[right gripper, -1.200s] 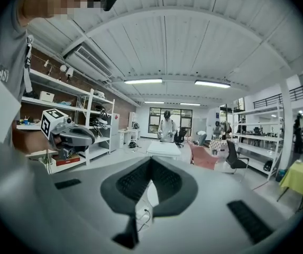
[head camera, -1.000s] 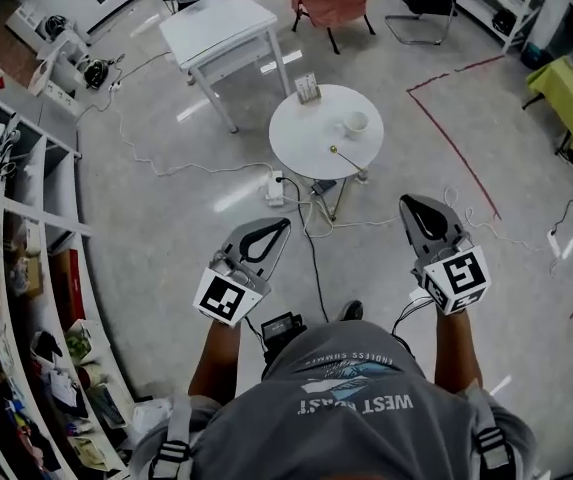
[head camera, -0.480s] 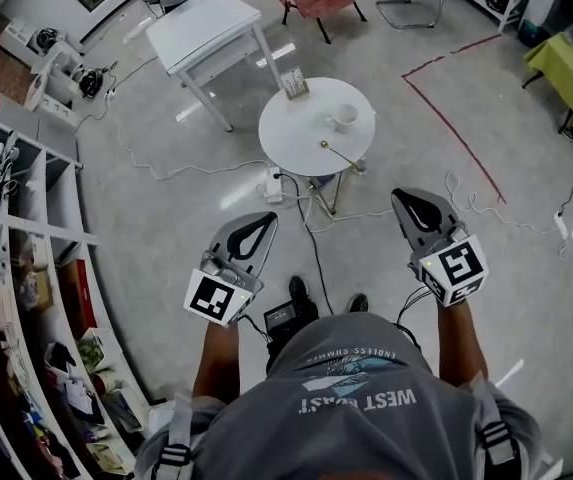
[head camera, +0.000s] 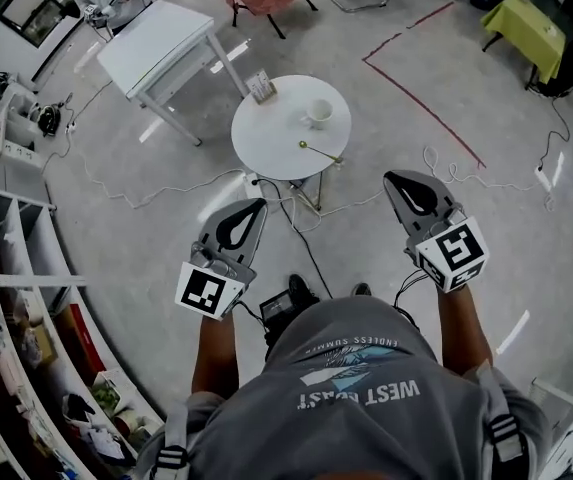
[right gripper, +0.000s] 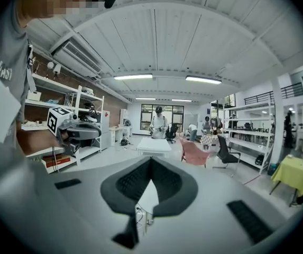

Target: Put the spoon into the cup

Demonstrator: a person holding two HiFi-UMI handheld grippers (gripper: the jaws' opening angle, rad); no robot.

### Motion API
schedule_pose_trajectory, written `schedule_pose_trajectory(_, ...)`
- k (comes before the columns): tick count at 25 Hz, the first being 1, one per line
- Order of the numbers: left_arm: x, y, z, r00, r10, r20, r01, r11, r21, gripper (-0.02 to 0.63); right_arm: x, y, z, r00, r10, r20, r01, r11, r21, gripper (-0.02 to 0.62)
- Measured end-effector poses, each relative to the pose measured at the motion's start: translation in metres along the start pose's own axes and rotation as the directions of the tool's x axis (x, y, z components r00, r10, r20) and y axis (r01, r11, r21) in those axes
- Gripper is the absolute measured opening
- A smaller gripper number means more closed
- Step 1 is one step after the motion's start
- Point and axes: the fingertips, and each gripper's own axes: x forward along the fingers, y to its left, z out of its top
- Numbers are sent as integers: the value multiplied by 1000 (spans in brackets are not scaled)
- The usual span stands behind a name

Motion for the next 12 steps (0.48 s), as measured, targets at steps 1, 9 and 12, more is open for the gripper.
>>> schedule_pose_trajectory(1,0,5,-2,1000,-11,1,11,1000,0,5,3,1,2,1000,-12,-2,12,1000,0,2)
schedule_pose_trajectory(9,-4,45,-10,997,-75,30,76,997,-13,5,29,16,18,997,-79,-24,79,997,-10,2)
schedule_pose_trajectory(12,-7,60,-14,995,-91,34,92,996,-11,5,40,21,22,995,-96,-28,96,995,-15,2)
